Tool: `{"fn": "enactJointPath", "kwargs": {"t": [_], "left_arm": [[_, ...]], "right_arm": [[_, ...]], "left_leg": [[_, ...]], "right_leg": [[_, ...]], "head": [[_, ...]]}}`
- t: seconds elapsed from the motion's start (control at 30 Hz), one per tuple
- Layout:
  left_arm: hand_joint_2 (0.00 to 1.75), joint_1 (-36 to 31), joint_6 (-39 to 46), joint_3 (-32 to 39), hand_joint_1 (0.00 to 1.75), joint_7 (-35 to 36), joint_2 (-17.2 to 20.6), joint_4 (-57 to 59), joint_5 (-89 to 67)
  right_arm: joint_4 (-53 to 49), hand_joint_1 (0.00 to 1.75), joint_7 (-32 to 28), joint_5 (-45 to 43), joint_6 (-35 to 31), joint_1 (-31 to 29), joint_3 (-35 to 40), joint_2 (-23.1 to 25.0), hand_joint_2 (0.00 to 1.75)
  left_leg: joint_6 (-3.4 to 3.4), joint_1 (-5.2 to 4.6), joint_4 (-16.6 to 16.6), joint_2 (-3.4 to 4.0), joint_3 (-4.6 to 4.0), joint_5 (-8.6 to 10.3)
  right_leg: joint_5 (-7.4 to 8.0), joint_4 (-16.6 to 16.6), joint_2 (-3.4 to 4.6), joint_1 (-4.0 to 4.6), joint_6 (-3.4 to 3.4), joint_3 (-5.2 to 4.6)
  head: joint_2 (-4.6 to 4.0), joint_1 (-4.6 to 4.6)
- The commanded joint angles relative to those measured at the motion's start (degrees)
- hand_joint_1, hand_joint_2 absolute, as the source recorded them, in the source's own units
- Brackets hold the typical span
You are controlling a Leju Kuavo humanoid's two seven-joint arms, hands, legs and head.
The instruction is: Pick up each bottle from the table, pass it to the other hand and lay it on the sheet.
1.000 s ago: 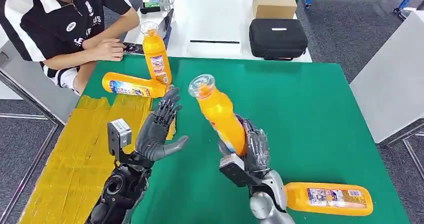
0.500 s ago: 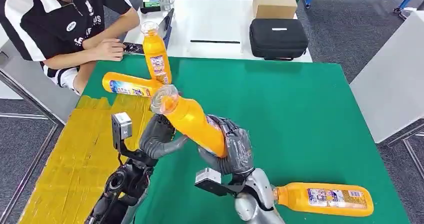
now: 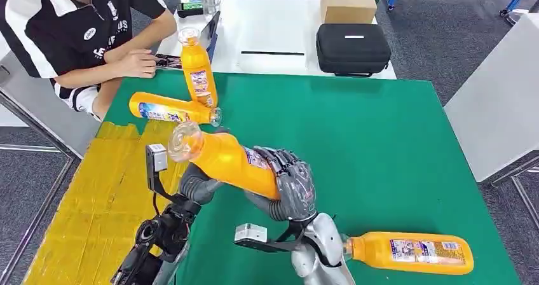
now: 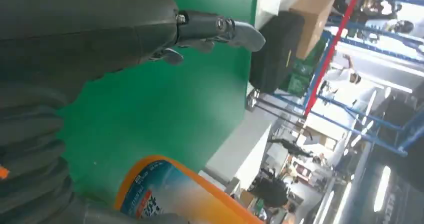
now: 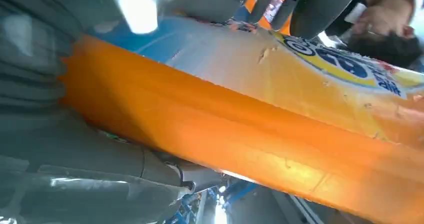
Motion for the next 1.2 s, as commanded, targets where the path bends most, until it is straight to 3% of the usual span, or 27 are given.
{"fn": "enactJointPath", "kwargs": {"t": [0.03, 0.37, 0.5, 0.7, 0.87, 1.03, 1.2], "left_arm": [[1.75, -2.6, 0.2, -0.7, 0.00, 0.1, 0.6, 1.9, 0.5], [1.75, -2.8, 0.2, -0.9, 0.00, 0.3, 0.4, 0.9, 0.7], [1.75, -2.9, 1.6, -1.2, 0.00, -0.2, 0.7, -0.2, 0.1], [1.75, -3.0, 2.6, -2.5, 0.00, -0.1, 1.3, 0.3, 1.2], [1.75, -3.0, 2.6, -2.9, 0.00, -0.2, 1.3, 0.5, 1.3], [1.75, -3.5, 2.9, -3.7, 0.00, -0.2, 1.0, 1.0, 1.6], [1.75, -3.5, 3.0, -4.0, 0.00, -0.2, 0.9, 1.1, 1.7]], "right_arm": [[9.8, 1.75, 0.3, -1.7, 0.4, -2.9, 0.1, 0.1, 1.75], [11.0, 1.75, 1.3, -4.3, 0.4, -3.3, 2.7, -1.0, 1.75], [8.9, 1.75, 5.8, -26.4, 5.5, -5.7, 10.1, -5.5, 1.75], [1.7, 1.75, 8.1, -48.2, 18.4, -5.8, 5.7, -8.5, 1.75], [2.1, 1.75, 7.7, -50.1, 19.8, -5.9, 5.2, -8.6, 1.75], [3.0, 1.75, 8.1, -58.5, 28.3, -6.7, 4.6, -9.3, 1.75], [3.4, 1.75, 8.1, -58.5, 28.7, -6.9, 5.2, -9.2, 1.75]], "left_leg": [[-0.10, 0.04, -0.1, -0.05, 0.16, -0.04], [-0.19, 0.08, 0.0, -0.09, 0.25, -0.11], [-0.21, 0.11, 0.0, -0.03, 0.30, -0.15], [-0.09, 0.02, 0.0, -0.13, 0.08, -0.04], [-0.20, 0.07, 0.0, -0.07, 0.32, -0.18], [-0.16, 0.04, 0.0, -0.11, 0.19, -0.10], [-0.11, 0.01, 0.0, -0.05, 0.09, -0.04]], "right_leg": [[-0.05, -0.1, -0.09, 0.04, -0.02, 0.19], [-0.12, -0.1, -0.15, 0.08, -0.06, 0.31], [-0.13, -0.1, -0.10, 0.11, -0.06, 0.36], [-0.06, 0.0, -0.15, 0.01, 0.00, 0.13], [-0.17, 0.0, -0.14, 0.06, -0.04, 0.38], [-0.10, 0.0, -0.15, 0.05, -0.03, 0.25], [-0.04, 0.0, -0.08, 0.02, -0.02, 0.12]], "head": [[0.00, 0.02], [0.00, 0.00], [0.00, 0.02], [0.00, 0.02], [0.00, 0.00], [0.00, 0.02], [0.00, 0.02]]}}
